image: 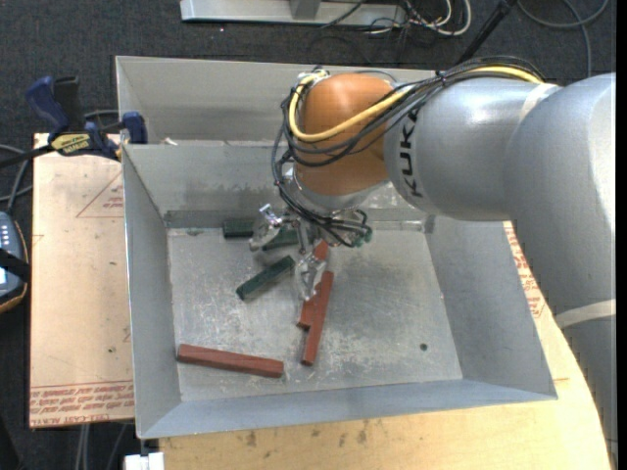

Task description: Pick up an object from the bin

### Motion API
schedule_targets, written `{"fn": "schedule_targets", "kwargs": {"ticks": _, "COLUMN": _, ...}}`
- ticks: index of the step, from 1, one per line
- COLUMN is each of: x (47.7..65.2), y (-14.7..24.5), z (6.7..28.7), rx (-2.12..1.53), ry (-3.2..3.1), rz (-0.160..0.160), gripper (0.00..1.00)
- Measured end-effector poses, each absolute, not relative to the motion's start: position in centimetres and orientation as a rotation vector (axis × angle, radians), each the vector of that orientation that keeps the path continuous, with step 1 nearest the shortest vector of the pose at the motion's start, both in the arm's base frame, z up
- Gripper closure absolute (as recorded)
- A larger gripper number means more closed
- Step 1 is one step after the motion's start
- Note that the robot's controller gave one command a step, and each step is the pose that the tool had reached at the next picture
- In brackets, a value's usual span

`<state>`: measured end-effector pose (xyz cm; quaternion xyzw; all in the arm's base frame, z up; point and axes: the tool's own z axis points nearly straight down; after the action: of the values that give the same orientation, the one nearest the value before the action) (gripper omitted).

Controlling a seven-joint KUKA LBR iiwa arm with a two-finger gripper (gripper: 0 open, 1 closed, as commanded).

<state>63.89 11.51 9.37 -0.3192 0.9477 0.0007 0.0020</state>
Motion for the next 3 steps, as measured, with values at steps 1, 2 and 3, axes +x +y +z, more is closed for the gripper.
{"fn": "schedule_targets", "kwargs": {"ticks": 1, "x": 65.3, "y": 9.4, "z": 8.3, "rx": -0.934, "ry": 2.988, "rz": 0.009, "gripper": 0.00}}
{"fn": "schedule_targets", "kwargs": {"ticks": 2, "x": 63.5, "y": 11.9, "z": 8.0, "rx": -0.939, "ry": 2.973, "rz": 0.000, "gripper": 1.00}}
{"fn": "schedule_targets", "kwargs": {"ticks": 3, "x": 63.5, "y": 11.9, "z": 8.0, "rx": -0.938, "ry": 2.973, "rz": 0.000, "gripper": 1.00}}
